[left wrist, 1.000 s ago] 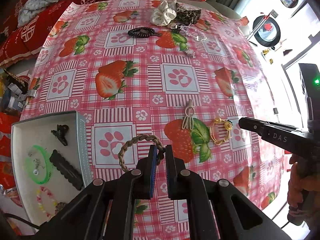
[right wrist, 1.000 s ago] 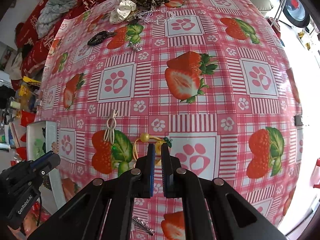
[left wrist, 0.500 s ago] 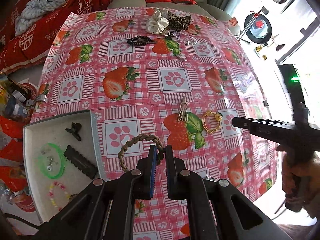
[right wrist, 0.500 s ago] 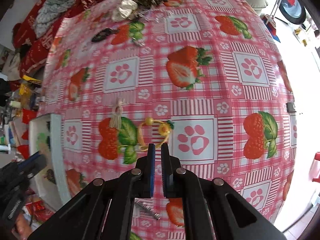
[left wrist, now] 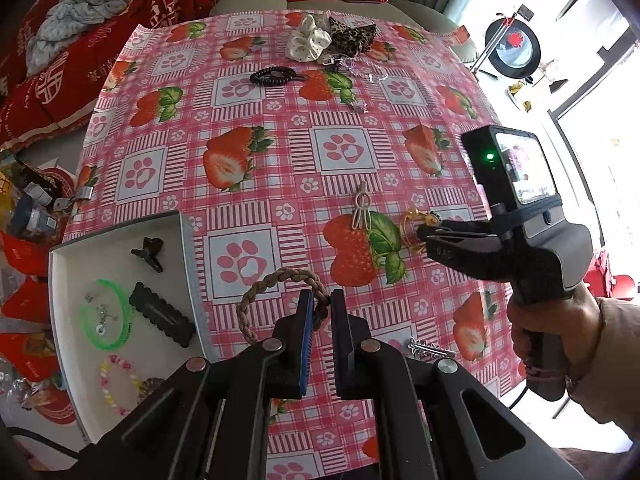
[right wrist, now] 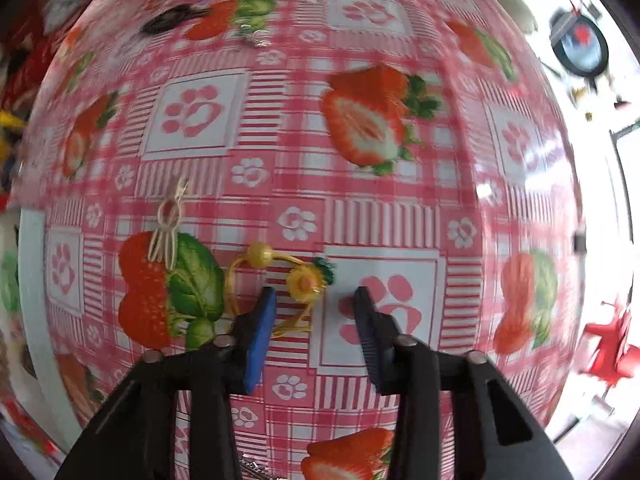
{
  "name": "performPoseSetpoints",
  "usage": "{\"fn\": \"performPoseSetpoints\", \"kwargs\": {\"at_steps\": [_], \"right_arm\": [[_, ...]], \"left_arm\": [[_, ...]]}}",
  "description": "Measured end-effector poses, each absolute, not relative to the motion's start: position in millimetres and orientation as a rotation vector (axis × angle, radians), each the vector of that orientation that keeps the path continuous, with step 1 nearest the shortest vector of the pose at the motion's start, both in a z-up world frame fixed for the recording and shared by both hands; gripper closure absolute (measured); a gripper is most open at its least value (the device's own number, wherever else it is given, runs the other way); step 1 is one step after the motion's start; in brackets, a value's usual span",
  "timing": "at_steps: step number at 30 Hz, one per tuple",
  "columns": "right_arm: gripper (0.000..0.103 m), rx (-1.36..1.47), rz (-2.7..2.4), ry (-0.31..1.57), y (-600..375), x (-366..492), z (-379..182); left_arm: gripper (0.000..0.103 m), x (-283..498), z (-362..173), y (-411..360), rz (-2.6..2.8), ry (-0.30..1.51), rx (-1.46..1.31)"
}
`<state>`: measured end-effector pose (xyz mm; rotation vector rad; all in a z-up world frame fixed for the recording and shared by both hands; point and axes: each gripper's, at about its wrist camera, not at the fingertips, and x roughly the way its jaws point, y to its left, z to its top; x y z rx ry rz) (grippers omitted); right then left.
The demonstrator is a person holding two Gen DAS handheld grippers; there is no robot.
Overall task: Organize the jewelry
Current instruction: 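Grasp the yellow beaded hair tie with the right gripper while the left gripper holds the braided bracelet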
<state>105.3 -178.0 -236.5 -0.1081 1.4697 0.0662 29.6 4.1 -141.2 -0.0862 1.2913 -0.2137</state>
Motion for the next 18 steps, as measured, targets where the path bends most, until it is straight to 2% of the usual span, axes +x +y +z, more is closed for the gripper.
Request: {"fn": "performPoseSetpoints", "kwargs": {"at_steps": [3,18], "right_arm": [[0.1,-0.144,0.083,1.479,-170.3,104.3,-234.8],[0.101,-0.01,0.128,1.408,-180.2,86.5,-161.2]], "left_arm": [[0.088,29.5,-137.1,1.5,-0.221,1.286,-0.076],[0.088,18.4,-118.1,15.8,-0.222,1.252,-0.093]]}}
